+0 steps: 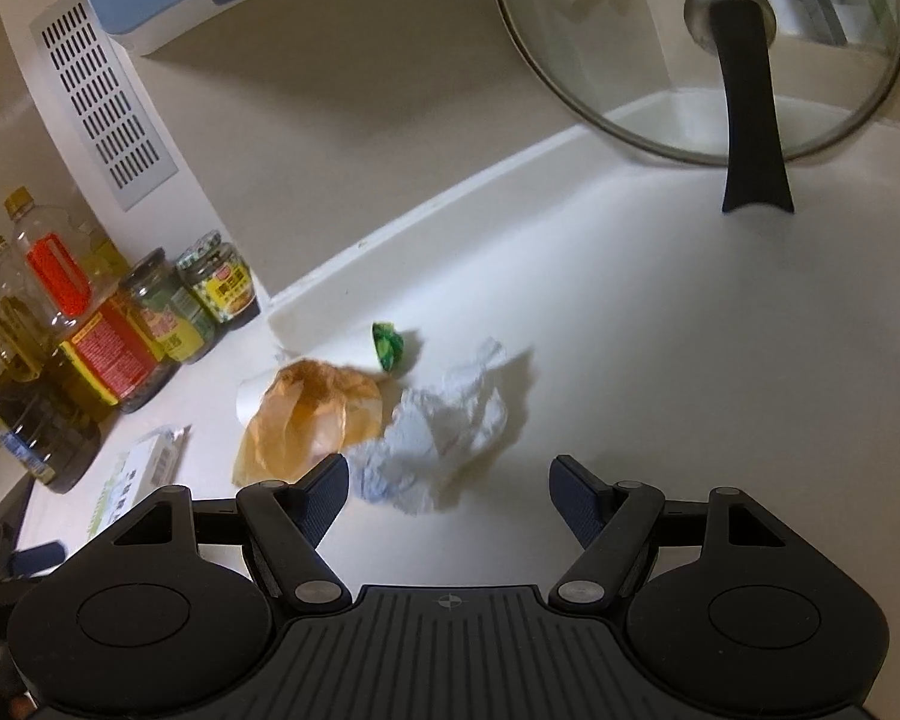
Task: Collect trash
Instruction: 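Grasp the white medicine box with the left tool while the right tool grasps the crumpled clear plastic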
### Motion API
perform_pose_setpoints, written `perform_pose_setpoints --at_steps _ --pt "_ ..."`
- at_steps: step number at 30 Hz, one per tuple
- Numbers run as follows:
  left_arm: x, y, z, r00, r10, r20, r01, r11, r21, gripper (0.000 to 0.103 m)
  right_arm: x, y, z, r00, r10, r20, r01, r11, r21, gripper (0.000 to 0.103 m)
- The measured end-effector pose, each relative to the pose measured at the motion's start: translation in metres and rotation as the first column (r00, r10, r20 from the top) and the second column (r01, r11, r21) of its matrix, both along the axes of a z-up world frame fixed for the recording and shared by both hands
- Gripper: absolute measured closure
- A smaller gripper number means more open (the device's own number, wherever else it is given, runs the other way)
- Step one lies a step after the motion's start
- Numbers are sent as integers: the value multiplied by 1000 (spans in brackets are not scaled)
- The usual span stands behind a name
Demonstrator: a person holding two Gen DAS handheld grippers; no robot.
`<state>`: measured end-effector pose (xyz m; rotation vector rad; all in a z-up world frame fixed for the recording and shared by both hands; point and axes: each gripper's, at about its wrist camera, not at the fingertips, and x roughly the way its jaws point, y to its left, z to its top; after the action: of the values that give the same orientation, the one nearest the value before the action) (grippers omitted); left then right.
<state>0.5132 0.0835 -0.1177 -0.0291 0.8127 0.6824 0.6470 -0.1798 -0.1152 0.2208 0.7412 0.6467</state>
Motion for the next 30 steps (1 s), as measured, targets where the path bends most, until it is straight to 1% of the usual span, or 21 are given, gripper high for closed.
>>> perform_pose_setpoints --at_steps 3,5,11,13,17,18,19,22,25,30 --pt "-3 1 3 1000 -8 10 8 1000 -4 19 9 7 -1 1000 -8 11 8 1000 -9 29" --pt "-4 0 6 1000 -18 18 18 1000 -6 19 14 13 -1 999 -10 36 11 1000 -15 29" --pt "-4 -1 14 998 -49 49 50 999 -20 19 25 30 -6 998 7 66 -2 997 -71 30" --pt "-1 1 15 997 -51 54 53 998 -28 19 27 34 -9 997 15 71 -9 996 -85 38" --pt "4 8 15 997 -46 57 49 997 -52 19 28 38 -15 997 39 59 -33 994 -102 49" --pt "5 10 14 997 -45 56 48 997 -57 19 27 38 -16 997 47 62 -41 993 -107 54" --pt "7 12 13 998 -41 53 45 997 -60 19 26 38 -16 996 53 71 -45 992 -114 59" --pt "9 19 12 998 -39 51 42 997 -72 19 24 34 -14 994 60 97 -49 992 -115 69" --pt "12 27 11 998 -34 52 39 995 -92 19 25 26 -9 995 37 94 -28 995 -94 72" --pt "20 39 9 998 -35 43 40 994 -106 19 23 12 -2 996 0 93 7 997 -72 73"
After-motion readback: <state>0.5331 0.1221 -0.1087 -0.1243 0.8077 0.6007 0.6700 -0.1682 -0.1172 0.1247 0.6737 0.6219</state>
